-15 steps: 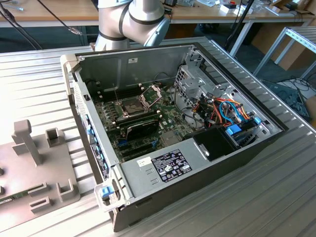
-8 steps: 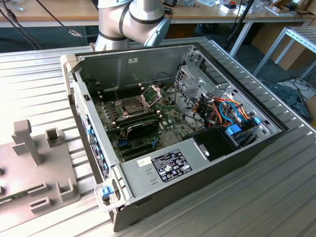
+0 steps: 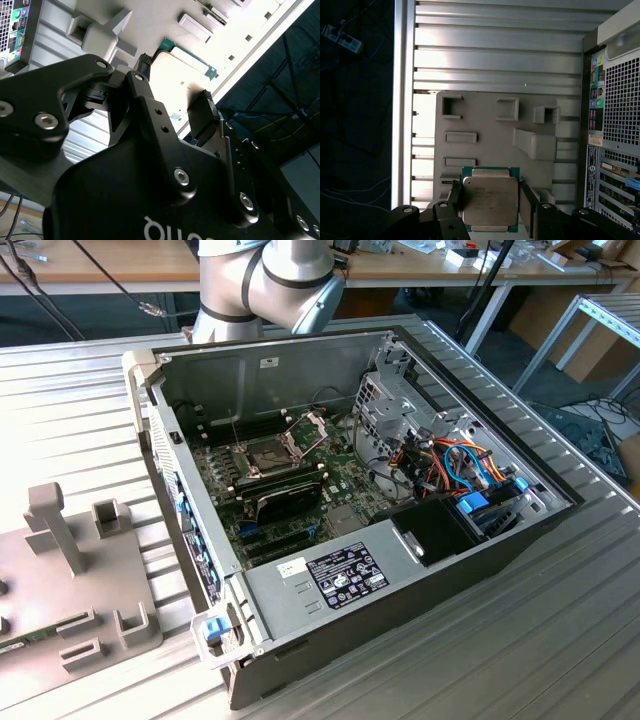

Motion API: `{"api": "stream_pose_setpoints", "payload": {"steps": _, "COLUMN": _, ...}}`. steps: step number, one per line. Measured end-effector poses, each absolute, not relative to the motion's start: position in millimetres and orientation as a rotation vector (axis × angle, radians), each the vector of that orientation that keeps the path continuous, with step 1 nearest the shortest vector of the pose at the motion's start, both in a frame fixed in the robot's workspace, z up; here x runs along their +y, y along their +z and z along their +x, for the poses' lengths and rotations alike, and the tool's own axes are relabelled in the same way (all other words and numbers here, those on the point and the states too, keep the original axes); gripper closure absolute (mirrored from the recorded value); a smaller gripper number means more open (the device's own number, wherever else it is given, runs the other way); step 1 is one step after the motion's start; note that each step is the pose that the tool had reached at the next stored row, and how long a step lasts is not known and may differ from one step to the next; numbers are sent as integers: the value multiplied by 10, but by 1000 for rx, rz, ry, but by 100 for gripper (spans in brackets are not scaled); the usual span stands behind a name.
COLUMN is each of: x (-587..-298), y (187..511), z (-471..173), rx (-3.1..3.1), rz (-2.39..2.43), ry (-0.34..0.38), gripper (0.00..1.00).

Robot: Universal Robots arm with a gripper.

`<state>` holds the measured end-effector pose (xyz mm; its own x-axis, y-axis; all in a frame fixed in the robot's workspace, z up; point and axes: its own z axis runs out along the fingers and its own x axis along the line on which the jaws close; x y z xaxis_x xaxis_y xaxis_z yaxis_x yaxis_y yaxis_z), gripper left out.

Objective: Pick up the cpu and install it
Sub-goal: 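Pick up the cpu and move it towards the insertion slot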

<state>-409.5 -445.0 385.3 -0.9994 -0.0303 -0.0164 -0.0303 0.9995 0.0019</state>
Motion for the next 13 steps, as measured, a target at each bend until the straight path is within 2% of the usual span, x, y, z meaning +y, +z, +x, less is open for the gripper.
{"api": "stream_pose_setpoints", "payload": {"steps": 13, "x": -4450, "y": 3852, "z": -4016, "rx": 3125, "rz": -47, "ry": 3, "gripper": 45}}
